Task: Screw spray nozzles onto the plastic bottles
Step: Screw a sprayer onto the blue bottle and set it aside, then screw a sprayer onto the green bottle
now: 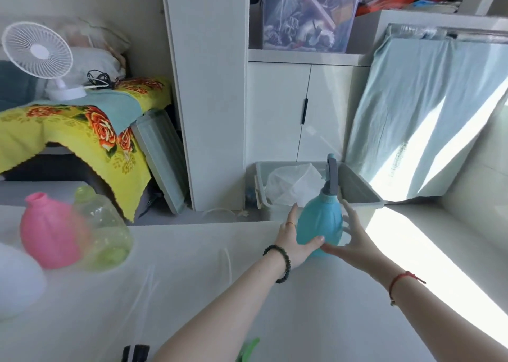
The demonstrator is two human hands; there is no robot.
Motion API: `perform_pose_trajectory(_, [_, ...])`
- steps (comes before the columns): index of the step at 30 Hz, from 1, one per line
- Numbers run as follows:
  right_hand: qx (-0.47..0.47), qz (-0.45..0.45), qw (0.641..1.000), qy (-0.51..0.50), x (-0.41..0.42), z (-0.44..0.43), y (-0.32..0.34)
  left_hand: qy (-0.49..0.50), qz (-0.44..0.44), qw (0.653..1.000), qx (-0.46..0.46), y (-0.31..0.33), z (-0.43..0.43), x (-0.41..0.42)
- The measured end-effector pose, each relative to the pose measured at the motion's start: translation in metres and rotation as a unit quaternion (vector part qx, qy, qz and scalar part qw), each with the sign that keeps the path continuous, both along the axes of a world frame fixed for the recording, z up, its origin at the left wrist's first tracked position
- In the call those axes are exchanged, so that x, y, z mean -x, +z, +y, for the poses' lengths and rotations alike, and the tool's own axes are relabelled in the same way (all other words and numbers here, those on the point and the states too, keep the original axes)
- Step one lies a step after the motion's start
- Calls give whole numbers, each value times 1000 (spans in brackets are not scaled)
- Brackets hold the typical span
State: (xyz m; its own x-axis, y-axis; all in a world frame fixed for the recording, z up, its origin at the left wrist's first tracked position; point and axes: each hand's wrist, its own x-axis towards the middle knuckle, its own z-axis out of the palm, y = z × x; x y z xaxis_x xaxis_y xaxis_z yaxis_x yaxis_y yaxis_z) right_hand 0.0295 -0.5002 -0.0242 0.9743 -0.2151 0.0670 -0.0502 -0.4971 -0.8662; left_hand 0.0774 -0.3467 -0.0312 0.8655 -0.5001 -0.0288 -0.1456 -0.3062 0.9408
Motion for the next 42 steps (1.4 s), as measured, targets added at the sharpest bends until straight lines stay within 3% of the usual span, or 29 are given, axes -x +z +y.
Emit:
perform_pose_trajectory(2, [-3,-57,996,-63,10,10,5,9,-5,1000,-3,3,24,7])
perform_pose_trajectory(5, [8,-213,965,-153,27,39,18,36,-19,999,5,11,78,17])
perform_pose_trajectory(8, [30,-288,946,-145,36,84,41,80,-48,996,6,24,144,29])
perform_pose_trajectory(14, [17,-281,959,26,30,207,80,201,-169,962,72,66,267,74])
perform_pose_trajectory(18, [38,-230,960,155,33,295,80,317,-306,896,57,82,342,103])
perform_pose_trajectory(22, [40,-158,948,272,40,375,64,446,-316,837,-12,67,409,116])
perform_pose_trajectory(25, [41,-102,940,323,46,420,47,483,-223,846,-39,42,439,117])
perform_pose_trajectory(29, [53,-18,934,352,48,455,21,471,-131,872,-10,8,450,114])
perform_pose_trajectory(35, [73,37,925,372,50,451,11,449,-130,884,13,-5,443,116])
perform_pose_trajectory(42, [172,33,903,391,44,366,49,306,-87,948,6,-3,409,136])
